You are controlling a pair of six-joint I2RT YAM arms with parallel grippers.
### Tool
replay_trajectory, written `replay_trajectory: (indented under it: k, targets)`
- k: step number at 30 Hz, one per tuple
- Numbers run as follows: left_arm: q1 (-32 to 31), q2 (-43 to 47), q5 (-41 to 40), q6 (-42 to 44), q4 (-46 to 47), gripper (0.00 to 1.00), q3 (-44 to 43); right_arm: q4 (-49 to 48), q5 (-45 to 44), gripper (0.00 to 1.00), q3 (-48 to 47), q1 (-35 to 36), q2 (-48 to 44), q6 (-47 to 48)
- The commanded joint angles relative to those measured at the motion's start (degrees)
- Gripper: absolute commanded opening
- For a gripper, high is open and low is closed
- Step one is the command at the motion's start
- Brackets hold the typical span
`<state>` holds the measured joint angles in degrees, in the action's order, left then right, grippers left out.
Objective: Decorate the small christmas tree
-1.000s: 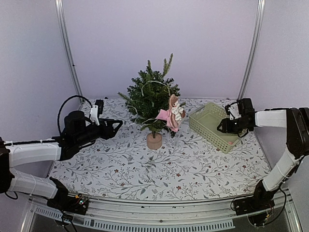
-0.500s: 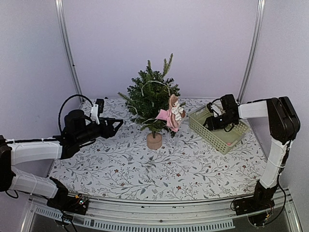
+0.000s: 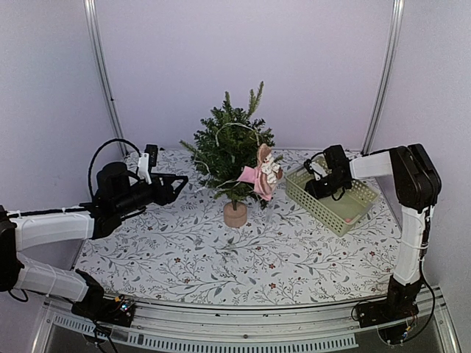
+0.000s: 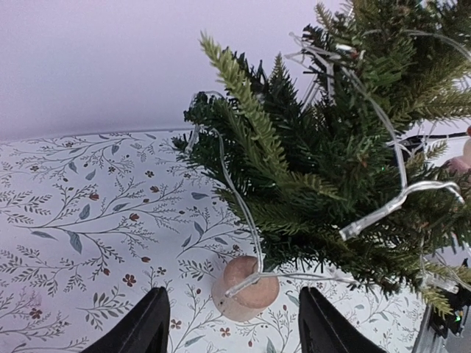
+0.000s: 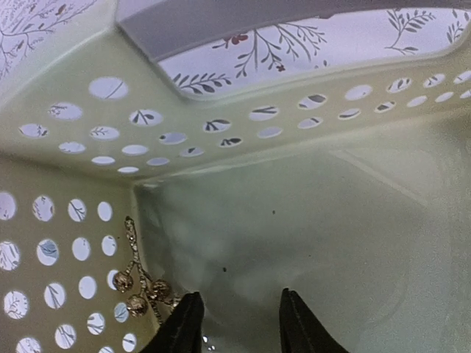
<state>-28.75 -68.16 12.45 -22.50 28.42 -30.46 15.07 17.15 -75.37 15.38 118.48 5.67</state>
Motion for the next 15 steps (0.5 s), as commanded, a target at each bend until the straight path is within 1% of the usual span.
replay_trajectory:
  k: [1, 7, 8, 10, 12, 15]
  targets:
    - [0.68, -0.24, 0.29, 0.93, 0.31, 0.62, -1.85, 1.35, -8.13, 0.32, 1.80, -0.79, 0.68, -1.18]
    - [0.72, -0.26, -0.11, 1.45, -0.26, 0.61, -2.43, -1.61, -7.31, 0.12, 4.09, -2.72, -2.95, -2.68]
    - [0.69, -0.30, -0.07, 1.47, -0.29, 0.61, -2.54, -1.93, -7.07, 0.08, 4.39, -3.06, -3.44, -2.62]
    - [0.67, -0.47, -0.06, 1.57, -0.39, 0.61, -2.78, -2.59, -6.62, 0.03, 5.19, -3.43, -4.72, -2.56]
    - [0.71, -0.40, -0.01, 1.53, -0.54, 0.61, -2.90, -4.02, -6.24, 0.00, 6.37, -3.88, -7.01, -2.87]
    - [0.71, -0.23, 0.06, 1.80, -0.89, 0.61, -3.30, -5.82, -5.86, 0.00, 8.38, -4.43, -10.42, -3.60]
